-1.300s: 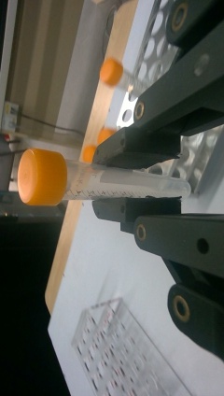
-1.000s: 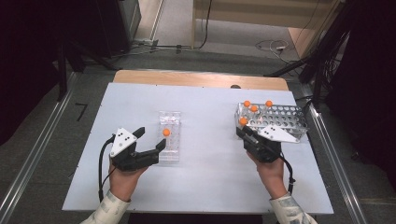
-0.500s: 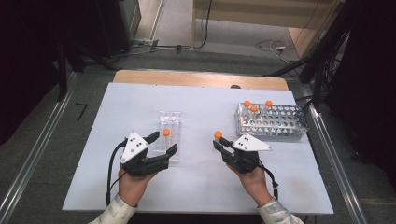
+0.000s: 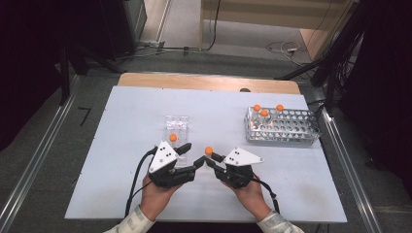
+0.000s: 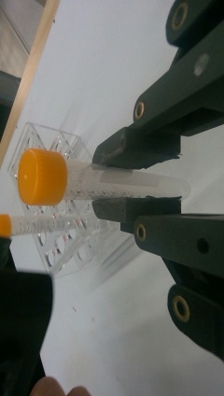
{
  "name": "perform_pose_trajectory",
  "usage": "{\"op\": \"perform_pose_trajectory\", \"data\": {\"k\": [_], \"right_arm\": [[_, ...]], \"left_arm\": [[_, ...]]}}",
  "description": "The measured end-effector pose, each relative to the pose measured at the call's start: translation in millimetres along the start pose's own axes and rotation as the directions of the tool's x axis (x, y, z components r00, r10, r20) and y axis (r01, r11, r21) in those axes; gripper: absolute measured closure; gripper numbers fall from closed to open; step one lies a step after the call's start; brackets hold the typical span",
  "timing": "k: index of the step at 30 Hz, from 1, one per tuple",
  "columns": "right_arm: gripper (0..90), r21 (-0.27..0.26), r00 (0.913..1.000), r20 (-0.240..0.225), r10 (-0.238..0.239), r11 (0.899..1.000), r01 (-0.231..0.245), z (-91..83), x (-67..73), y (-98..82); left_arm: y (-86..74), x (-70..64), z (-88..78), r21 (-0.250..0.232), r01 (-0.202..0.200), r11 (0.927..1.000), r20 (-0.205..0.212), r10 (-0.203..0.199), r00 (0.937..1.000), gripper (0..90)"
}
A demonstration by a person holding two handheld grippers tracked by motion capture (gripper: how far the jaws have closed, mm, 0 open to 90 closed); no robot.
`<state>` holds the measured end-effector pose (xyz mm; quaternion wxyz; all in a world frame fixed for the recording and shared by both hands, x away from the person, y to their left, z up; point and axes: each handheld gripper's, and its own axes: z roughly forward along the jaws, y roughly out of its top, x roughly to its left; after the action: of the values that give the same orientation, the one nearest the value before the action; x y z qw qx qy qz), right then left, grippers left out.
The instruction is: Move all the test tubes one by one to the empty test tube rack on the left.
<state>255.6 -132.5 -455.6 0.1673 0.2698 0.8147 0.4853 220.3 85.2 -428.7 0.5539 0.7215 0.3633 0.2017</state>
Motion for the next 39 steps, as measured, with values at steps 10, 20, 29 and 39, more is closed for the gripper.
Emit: {"op": "perform_pose_trajectory", "data": {"k": [10, 20, 29, 39], "right_arm": [[72.3, 0.001, 0.9992, -0.032, -0.021, 1.0, 0.021, 3.0, 9.5, 0.6], [72.3, 0.001, 0.9983, -0.053, -0.024, 1.0, 0.024, 3.5, 12.9, 1.3], [72.3, -0.004, 0.9981, -0.059, -0.018, 1.0, 0.018, 3.3, 12.8, 1.5], [72.3, -0.004, 0.998, -0.062, -0.015, 1.0, 0.015, 3.4, 12.6, 1.5]], "left_arm": [[-1.9, -1.4, 7.6, 0.015, -0.015, 0.9998, 0.025, 0.014, 0.9996, 53.1], [-3.2, -1.6, 10.6, 0.028, -0.017, 0.9995, 0.045, 0.016, 0.9989, 59.8], [-3.7, -1.7, 10.9, 0.032, -0.023, 0.9992, 0.048, 0.022, 0.9986, 65.8], [-3.6, -1.1, 10.7, 0.032, -0.021, 0.9993, 0.047, 0.02, 0.9987, 69.0]]}}
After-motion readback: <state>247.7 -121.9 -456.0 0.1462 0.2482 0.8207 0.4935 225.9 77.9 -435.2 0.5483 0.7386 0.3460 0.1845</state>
